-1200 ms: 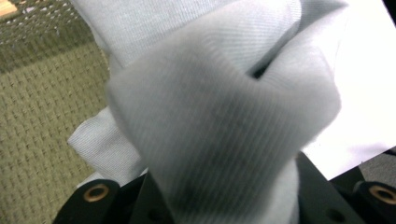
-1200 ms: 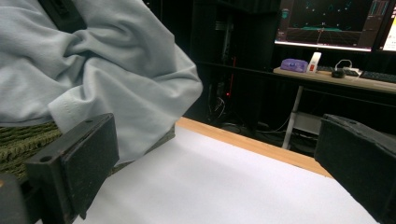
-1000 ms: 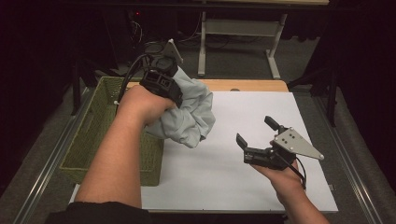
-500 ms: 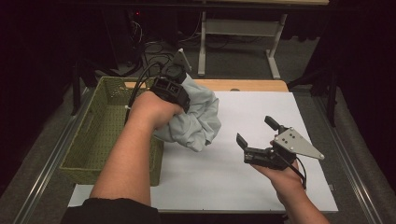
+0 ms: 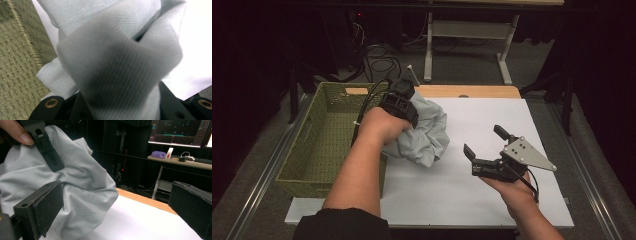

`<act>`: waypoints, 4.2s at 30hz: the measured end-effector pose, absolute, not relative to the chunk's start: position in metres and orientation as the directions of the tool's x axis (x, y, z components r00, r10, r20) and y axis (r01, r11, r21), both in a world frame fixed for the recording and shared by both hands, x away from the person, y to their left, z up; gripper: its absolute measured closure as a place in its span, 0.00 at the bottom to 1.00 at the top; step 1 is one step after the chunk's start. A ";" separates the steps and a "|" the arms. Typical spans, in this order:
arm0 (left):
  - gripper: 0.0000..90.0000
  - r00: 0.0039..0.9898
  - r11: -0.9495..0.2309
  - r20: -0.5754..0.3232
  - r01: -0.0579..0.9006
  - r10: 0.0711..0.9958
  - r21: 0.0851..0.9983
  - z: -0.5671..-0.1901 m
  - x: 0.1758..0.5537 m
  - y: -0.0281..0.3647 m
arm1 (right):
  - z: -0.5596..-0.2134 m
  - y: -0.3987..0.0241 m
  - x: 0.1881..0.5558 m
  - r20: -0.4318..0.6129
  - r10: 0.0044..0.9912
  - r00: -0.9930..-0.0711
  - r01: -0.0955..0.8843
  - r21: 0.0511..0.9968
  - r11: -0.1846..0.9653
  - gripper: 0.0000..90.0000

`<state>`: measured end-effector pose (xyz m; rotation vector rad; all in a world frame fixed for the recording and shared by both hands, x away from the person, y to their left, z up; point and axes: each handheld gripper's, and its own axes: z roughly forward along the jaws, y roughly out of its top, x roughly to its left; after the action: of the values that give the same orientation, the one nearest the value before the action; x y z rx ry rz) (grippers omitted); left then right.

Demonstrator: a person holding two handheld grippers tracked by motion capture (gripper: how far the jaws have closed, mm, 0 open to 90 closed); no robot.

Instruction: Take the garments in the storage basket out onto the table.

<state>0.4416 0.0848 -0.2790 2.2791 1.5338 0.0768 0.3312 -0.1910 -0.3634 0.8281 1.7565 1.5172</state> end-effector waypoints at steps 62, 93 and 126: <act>0.01 0.318 -0.273 -0.105 0.910 0.942 0.311 -0.312 0.463 0.058 | -0.366 -0.191 0.331 -0.079 0.812 -0.579 0.045 0.991 0.128 0.01; 0.01 0.353 -0.242 -0.158 0.845 0.922 0.476 -0.332 0.436 0.080 | -0.368 -0.188 0.331 -0.089 0.809 -0.581 0.045 0.989 0.141 0.01; 0.00 0.521 -0.206 -0.145 0.556 0.841 0.805 -0.382 0.350 0.078 | -0.374 -0.190 0.332 -0.095 0.816 -0.570 0.061 0.986 0.157 0.01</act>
<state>0.3500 0.0778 -0.3823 1.8924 1.1481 0.4130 0.3319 -0.1899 -0.3737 0.8371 1.7830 1.4727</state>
